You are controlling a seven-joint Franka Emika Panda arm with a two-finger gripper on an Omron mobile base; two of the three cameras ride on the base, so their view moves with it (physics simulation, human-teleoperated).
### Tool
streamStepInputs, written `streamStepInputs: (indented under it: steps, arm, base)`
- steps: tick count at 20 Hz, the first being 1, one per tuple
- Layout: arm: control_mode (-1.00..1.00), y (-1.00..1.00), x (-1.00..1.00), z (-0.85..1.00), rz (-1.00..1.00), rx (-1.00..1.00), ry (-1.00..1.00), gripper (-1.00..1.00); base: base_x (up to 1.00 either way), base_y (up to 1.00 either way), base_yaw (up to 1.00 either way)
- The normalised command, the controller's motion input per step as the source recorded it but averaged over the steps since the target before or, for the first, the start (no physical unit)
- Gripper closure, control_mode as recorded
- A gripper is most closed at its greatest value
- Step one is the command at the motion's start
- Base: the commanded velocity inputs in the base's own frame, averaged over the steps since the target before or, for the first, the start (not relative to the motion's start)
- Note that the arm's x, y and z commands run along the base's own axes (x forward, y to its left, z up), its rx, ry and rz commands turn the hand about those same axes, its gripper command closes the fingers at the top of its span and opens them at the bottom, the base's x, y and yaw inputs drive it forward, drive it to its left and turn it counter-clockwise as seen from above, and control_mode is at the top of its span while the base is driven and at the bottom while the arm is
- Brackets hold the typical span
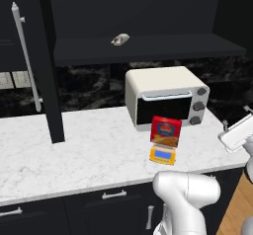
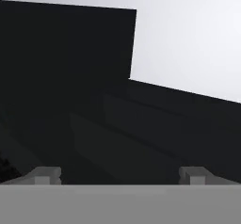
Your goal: Pick the boxed food and place it on the digital scale for weighing, and close the cabinet.
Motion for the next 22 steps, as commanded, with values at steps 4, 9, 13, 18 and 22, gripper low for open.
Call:
streamStepInputs:
  steps: [4,9,13,18,22]
  arm:
    - [-1.00,-0.78,0.05,-0.18,-0.02,0.11,-0.07,-1.00]
    - [-1.00,-0.73,0.00,-0.01,-0.10,0.14,-0.06,-1.00]
    - [-1.00,-0.61,0.00,0.00,-0.17,0.12,-0.04,-1.00]
    - [-1.00,-0.57,0.04,0.00,-0.22,0.09,0.00,-1.00]
    - [-1.00,-0.79,0.01,0.00,-0.25,0.13,0.01,-1.00]
  base:
    - [0.00,0.00,0.00]
    - [0.00,0.00,0.00]
    - [0.00,0.00,0.00]
    - [0.00,0.00,0.00]
    - [0.00,0.00,0.00]
